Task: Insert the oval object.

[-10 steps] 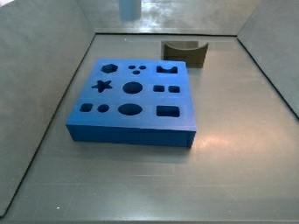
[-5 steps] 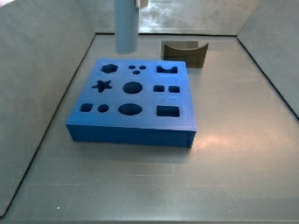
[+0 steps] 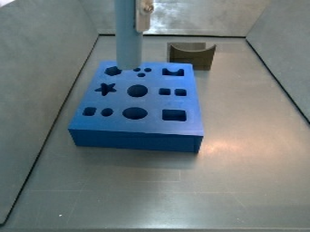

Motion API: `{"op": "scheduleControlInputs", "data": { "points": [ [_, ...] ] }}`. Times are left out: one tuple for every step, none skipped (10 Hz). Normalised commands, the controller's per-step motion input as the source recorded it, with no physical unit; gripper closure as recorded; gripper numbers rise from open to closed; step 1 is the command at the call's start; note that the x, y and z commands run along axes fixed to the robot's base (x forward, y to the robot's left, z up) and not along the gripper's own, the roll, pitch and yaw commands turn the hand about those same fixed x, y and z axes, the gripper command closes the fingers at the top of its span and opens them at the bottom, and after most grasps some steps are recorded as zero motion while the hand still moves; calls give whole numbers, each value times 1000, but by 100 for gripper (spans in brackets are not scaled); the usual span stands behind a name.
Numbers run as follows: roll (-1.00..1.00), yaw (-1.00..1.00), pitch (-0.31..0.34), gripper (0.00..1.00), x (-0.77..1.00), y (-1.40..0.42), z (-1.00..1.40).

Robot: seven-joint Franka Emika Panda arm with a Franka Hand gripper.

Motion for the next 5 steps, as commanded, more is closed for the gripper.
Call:
{"op": "scheduleControlInputs", "data": {
  "points": [
    [256,-826,-43,100,60,-211,-189],
    [37,-940,0,100,17,-240,-226],
    [0,-966,-64,100,0,-203,-300],
    [0,-986,-66,100,0,-183,-291],
    [0,-989,-60,100,0,-171,-280]
  ]
}}
